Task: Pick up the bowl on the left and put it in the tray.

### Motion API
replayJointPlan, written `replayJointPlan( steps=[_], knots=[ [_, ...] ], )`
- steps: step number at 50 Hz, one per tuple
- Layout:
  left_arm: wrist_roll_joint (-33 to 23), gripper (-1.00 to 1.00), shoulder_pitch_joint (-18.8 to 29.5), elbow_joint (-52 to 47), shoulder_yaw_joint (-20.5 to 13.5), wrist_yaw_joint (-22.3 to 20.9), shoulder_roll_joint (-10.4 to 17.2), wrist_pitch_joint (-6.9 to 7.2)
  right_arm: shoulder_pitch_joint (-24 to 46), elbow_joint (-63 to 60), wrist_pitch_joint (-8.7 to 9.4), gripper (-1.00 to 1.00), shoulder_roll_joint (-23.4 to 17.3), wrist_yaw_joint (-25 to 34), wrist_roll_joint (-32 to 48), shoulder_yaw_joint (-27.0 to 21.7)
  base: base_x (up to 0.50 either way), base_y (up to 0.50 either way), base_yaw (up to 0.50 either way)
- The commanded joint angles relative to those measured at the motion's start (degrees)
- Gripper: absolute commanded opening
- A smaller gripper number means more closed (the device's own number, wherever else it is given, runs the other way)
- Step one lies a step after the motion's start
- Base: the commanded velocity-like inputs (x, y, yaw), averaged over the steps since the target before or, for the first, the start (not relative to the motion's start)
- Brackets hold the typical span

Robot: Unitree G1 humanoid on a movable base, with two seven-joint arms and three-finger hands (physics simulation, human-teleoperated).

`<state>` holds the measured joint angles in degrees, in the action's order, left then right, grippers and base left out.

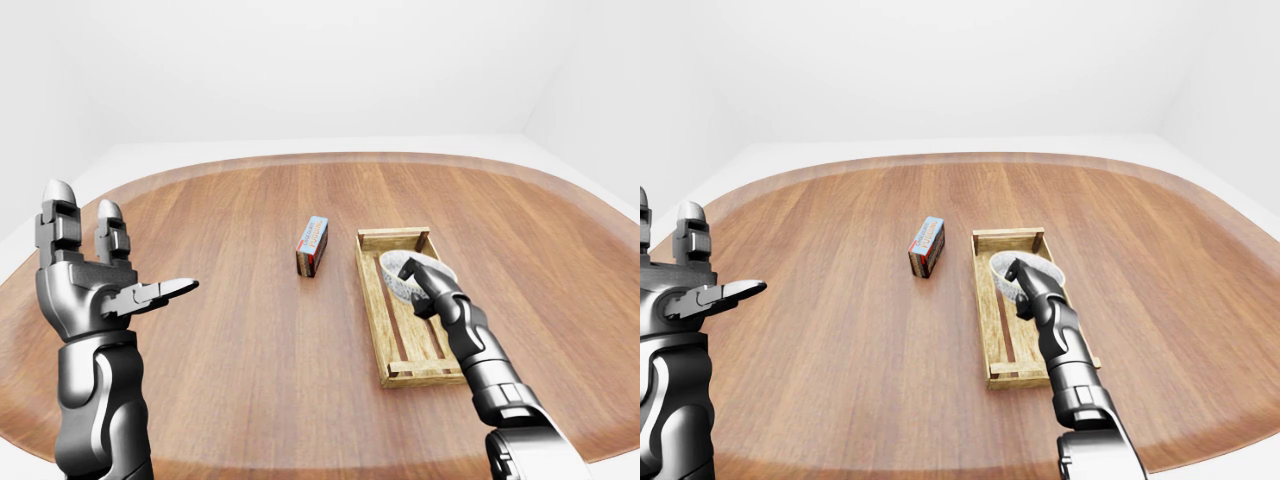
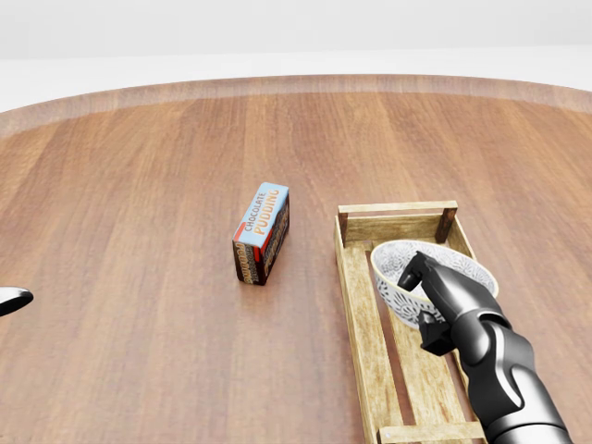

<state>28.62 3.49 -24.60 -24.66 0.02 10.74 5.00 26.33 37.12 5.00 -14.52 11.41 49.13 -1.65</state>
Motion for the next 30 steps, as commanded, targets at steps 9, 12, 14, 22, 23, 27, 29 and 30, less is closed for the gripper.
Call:
replayJointPlan(
  steps=[9,12,14,22,23,27,29,30],
  knots=[
    [0.2,1.0,-0.2,-0.4,-0.1,0.0,0.0,0.0,1.2,3.7,0.0,-1.0,0.4,-3.1,2.4,0.7,0.0,0.0,0.0],
    [0.3,1.0,-0.2,-0.6,-0.3,0.0,0.0,0.0,1.5,5.4,0.0,-1.0,0.7,-4.2,2.0,0.8,0.0,0.0,0.0],
    [0.4,1.0,-0.2,-0.7,-0.3,0.0,0.0,0.0,1.8,6.6,0.0,-1.0,0.8,-4.8,1.7,0.8,0.0,0.0,0.0],
    [0.5,1.0,-0.1,-0.9,-0.3,0.1,0.0,0.0,2.2,9.3,0.0,-1.0,0.7,-6.7,1.0,1.0,0.0,0.0,0.0],
    [0.4,1.0,-0.1,-0.7,-0.3,0.1,0.0,0.0,2.3,9.9,0.0,-1.0,0.6,-7.0,0.8,1.0,0.0,0.0,0.0],
    [0.4,1.0,-0.2,-0.6,-0.2,0.0,0.0,0.0,2.6,11.5,0.0,-1.0,0.6,-8.1,0.0,1.0,0.0,0.0,0.0],
    [0.2,1.0,-0.1,-0.3,-0.1,-0.1,-0.1,0.0,2.8,12.4,0.0,-1.0,0.7,-8.6,-0.5,1.0,0.0,0.0,0.0],
    [0.1,1.0,-0.1,-0.2,-0.1,-0.1,-0.1,0.0,2.9,12.7,0.0,-1.0,0.7,-8.8,-0.6,1.0,0.0,0.0,0.0]
  ],
)
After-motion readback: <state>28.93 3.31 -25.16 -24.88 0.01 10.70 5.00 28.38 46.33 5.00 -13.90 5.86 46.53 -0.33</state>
